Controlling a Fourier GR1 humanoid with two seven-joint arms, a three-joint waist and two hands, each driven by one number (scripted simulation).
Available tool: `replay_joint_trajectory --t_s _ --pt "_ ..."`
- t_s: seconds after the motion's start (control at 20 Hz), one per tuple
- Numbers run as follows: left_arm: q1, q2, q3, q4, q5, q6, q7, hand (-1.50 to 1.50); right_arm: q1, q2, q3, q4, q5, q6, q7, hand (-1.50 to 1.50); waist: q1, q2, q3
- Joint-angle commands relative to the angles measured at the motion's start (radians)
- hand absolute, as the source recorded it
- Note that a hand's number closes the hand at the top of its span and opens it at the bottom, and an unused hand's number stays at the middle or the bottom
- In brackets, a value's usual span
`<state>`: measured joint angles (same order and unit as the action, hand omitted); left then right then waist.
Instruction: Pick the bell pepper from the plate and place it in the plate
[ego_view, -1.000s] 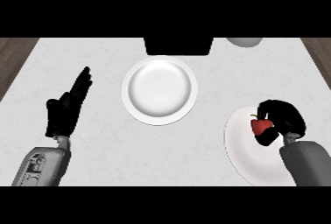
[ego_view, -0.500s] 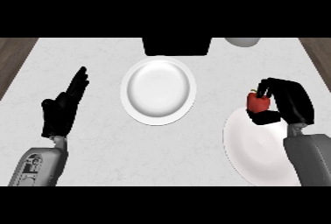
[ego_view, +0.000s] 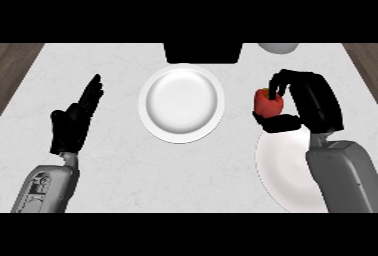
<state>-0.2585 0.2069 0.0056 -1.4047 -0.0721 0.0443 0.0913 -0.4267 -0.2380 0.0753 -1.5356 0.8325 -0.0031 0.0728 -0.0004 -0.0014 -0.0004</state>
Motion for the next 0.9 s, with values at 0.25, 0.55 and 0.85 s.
replay_joint_trajectory --t_s 0.25,0.55,0.85 --pt "-0.009 -0.033 -0.024 0.022 -0.031 0.006 -0.011 0.00 -0.302 0.219 0.053 0.264 0.023 0.025 0.149 1.50 0.020 0.006 0.000" --pt "0.021 -0.044 -0.030 -0.043 -0.036 0.004 0.003 0.00 -0.384 0.236 0.133 0.558 -0.035 -0.169 0.069 1.50 0.027 0.006 0.001" --pt "-0.020 -0.012 0.003 0.005 -0.007 -0.041 -0.004 0.00 -0.525 0.238 0.250 0.837 0.011 -0.247 0.162 1.50 0.054 0.014 0.000"
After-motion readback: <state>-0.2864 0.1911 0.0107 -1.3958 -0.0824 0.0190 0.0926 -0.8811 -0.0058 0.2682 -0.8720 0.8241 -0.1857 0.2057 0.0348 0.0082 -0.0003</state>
